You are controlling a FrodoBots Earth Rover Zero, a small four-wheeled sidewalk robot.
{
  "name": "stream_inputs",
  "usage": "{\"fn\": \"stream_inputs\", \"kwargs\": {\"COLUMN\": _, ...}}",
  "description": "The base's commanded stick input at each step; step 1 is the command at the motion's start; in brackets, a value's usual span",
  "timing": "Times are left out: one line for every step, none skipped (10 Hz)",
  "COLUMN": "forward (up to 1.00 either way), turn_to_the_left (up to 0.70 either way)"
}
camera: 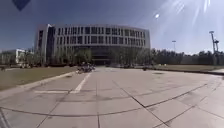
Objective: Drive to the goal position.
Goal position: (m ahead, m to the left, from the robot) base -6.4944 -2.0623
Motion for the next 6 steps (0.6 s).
{"fn": "stream_inputs", "kwargs": {"forward": 0.0, "turn_to_the_left": -0.7}}
{"fn": "stream_inputs", "kwargs": {"forward": 0.0, "turn_to_the_left": -0.7}}
{"fn": "stream_inputs", "kwargs": {"forward": 0.0, "turn_to_the_left": -0.7}}
{"fn": "stream_inputs", "kwargs": {"forward": 0.0, "turn_to_the_left": -0.7}}
{"fn": "stream_inputs", "kwargs": {"forward": 0.0, "turn_to_the_left": -0.7}}
{"fn": "stream_inputs", "kwargs": {"forward": 0.0, "turn_to_the_left": -0.7}}
